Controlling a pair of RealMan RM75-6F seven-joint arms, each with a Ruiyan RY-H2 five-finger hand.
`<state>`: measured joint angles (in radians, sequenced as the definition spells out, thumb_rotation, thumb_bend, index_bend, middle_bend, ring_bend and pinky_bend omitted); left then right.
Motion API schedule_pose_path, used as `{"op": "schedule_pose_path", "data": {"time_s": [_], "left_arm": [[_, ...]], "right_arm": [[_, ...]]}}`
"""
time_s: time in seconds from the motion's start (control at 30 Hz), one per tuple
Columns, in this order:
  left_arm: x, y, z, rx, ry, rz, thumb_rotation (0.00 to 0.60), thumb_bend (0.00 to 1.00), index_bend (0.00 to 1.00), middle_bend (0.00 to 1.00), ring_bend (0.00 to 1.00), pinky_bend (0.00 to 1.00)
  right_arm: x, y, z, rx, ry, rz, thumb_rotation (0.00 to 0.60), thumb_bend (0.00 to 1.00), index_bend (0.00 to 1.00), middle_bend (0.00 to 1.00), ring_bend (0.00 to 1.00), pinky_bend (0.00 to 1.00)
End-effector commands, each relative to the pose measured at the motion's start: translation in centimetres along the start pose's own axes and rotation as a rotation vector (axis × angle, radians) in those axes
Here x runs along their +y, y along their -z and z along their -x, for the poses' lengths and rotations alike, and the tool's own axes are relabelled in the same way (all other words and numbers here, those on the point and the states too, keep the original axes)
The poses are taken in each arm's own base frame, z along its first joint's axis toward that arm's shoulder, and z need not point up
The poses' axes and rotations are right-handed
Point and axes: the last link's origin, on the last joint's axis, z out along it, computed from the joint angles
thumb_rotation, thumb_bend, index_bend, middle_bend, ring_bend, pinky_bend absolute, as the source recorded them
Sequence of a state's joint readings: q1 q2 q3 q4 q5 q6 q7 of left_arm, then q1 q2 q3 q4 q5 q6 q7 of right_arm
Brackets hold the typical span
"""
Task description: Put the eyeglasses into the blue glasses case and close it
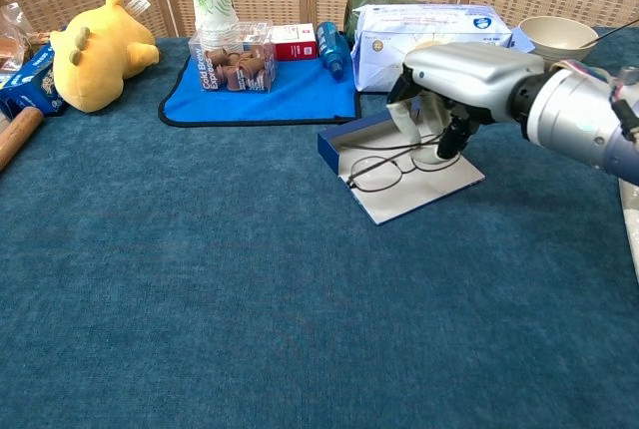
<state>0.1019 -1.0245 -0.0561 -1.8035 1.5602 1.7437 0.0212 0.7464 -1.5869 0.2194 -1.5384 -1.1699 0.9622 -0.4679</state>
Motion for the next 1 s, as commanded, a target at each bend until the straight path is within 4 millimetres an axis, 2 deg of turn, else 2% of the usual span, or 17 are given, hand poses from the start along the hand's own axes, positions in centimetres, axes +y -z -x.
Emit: {"op": "schedule_pose_path", "data": {"time_s": [0.03, 0.73, 1.0], "left_arm": [[0.0, 0.0, -0.1, 0.001, -0.001, -0.001, 0.600, 0.29, 0.20, 0.13, 0.00, 0.00], [-0.1, 0.4, -0.4, 0.006, -0.004, -0.013, 0.599, 0.29, 0.20, 0.13, 0.00, 0.00], [-0.1, 0.3, -0.2, 0.003, -0.002, -0.010, 0.600, 0.29, 0.21, 0.13, 0.00, 0.00]], "right_arm": [[0.2, -0.7, -0.3, -0.005, 0.013, -0.009, 0.600, 0.29, 0.68, 0.56, 0.60, 0.52], [1.9, -4.3, -0.2, -0.044, 0.057, -0.011, 0.600, 0.28, 0.67, 0.56, 0.56, 0.49], [2.8, -4.1, 0.2, -0.057, 0.092, 0.009, 0.600, 0.30, 0.58, 0.49, 0.49, 0.46]]}}
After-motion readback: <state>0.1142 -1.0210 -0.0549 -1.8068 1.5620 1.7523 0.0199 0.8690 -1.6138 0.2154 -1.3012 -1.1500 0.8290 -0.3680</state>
